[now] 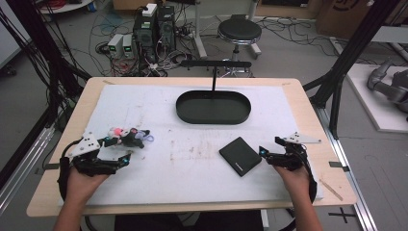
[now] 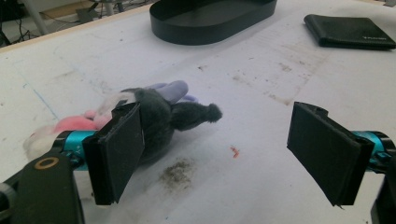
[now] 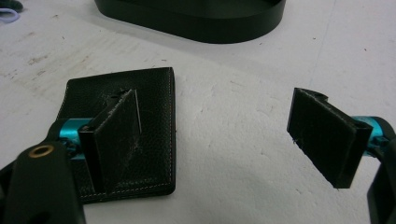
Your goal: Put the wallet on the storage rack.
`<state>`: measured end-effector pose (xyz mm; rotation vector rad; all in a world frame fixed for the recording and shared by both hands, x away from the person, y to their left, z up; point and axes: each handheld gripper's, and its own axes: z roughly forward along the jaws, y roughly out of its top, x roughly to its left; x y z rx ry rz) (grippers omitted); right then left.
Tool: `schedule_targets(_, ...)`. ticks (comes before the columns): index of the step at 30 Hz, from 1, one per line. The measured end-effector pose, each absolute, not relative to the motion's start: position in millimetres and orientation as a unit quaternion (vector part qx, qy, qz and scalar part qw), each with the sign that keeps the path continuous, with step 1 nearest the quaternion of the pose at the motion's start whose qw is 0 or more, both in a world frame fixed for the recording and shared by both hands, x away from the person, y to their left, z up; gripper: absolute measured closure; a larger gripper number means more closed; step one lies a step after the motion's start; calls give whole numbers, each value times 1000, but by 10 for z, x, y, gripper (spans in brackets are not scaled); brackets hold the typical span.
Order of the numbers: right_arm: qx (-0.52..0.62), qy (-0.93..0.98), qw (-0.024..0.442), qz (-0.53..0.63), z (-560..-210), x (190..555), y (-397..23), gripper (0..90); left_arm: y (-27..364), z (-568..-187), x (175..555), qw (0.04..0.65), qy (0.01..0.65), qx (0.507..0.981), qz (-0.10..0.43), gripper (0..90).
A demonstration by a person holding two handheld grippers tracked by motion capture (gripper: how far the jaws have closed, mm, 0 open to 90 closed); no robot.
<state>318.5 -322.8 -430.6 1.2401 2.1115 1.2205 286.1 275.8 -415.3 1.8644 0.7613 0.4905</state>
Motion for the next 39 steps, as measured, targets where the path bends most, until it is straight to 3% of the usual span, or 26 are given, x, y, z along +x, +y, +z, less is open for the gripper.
schedule_targets(16, 462, 739, 214, 441, -4317, 3020, -3427, 177, 2436, -4157, 3025, 514, 298, 786, 170, 186)
schedule_targets(39, 487, 722, 233, 433, -4365, 2602, -3860, 177, 1432, -4042, 3518, 537, 258, 795, 116, 189)
